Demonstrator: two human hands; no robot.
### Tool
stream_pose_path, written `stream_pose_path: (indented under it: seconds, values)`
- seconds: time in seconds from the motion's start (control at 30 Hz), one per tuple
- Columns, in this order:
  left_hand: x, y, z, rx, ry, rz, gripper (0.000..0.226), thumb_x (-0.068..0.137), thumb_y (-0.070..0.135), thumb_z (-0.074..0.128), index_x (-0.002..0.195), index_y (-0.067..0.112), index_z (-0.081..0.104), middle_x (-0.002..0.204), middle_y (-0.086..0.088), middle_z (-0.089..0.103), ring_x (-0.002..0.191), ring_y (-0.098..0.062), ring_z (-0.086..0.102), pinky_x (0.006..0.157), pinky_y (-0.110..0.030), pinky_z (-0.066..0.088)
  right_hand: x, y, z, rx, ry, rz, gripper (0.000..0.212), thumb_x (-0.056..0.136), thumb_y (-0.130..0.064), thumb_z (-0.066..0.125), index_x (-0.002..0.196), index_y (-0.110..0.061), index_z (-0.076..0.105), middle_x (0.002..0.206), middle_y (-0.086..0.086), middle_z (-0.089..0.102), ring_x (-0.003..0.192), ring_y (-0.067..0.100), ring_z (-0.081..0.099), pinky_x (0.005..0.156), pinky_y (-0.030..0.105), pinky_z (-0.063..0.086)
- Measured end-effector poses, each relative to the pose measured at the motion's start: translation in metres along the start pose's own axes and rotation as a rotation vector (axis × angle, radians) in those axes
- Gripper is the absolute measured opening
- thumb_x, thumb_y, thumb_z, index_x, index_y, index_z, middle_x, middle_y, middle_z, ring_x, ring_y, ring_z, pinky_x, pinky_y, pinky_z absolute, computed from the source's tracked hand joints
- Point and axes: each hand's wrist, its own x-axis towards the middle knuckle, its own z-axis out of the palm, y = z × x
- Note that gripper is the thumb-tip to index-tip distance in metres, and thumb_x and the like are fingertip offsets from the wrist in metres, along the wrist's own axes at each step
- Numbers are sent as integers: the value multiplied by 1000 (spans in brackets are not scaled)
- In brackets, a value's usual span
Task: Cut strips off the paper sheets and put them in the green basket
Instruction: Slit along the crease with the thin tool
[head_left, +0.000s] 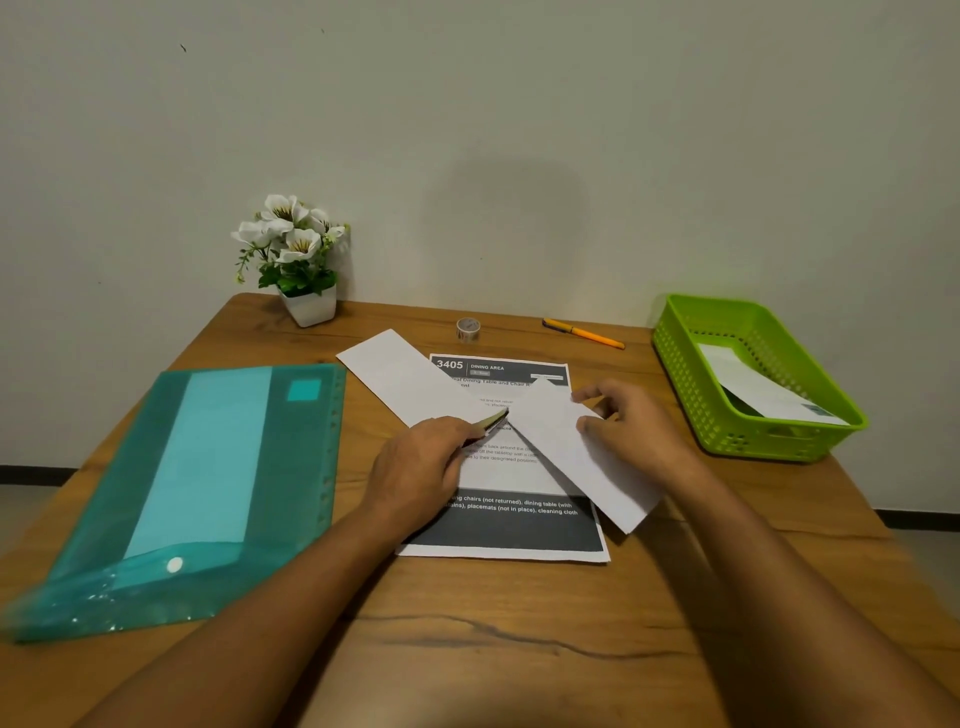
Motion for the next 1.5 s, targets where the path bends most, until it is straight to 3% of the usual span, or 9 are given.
stream_pose_path:
  seconds: [0.2,0.47,0.63,0.93,1.1,1.23,1.37,1.5]
  values:
    - [4,2,0,11,-65,45,43,103,18,52,146,19,55,140,0,63,122,-21,60,93,-38,54,1,-2,-3,87,73,4,25,88,-12,72,107,-30,73,76,-3,60,65,13,50,64,33,41]
    - [7,-3,6,4,-108,77,47,106,25,46,152,19,47,148,-1,57,129,-20,55,104,-38,50,-6,-15,-1,141,64,-37,23,89,-9,71,107,-24,73,74,-2,55,58,7,43,59,30,35]
    - [7,-7,9,1,-104,71,47,105,26,48,152,17,48,150,-2,56,135,-19,52,110,-37,46,-8,-18,9,173,55,-25,24,89,-11,71,109,-23,75,73,-4,55,60,9,47,63,32,39]
    - [6,-5,8,7,-101,65,44,106,29,47,148,20,54,151,2,55,138,-16,50,113,-33,42,-20,-28,26,388,-115,106,20,95,-9,69,108,-23,72,79,2,64,71,16,63,67,34,50]
    - [5,-4,7,-1,-106,61,48,103,36,40,146,22,57,149,5,57,136,-14,51,109,-37,47,-20,-29,36,469,-160,177,19,95,-6,70,107,-21,71,84,10,68,77,23,68,71,36,54]
    - [4,-3,5,-17,-89,73,45,103,36,43,143,22,61,146,5,60,134,-13,54,106,-35,49,-12,-29,46,474,-136,232,25,92,-5,73,114,-16,69,83,10,67,79,26,70,74,39,55]
    - [3,-2,5,2,-89,108,39,104,31,49,140,22,63,143,7,62,132,-11,54,103,-25,42,-3,-36,54,441,-138,250,32,91,-8,74,119,-21,65,92,10,70,88,27,73,78,45,60]
    - [3,-1,4,18,-88,121,38,103,30,52,139,22,64,141,6,63,129,-11,56,100,-25,44,3,-40,59,407,-160,243,37,91,-11,75,123,-22,61,91,9,70,89,26,73,82,48,61]
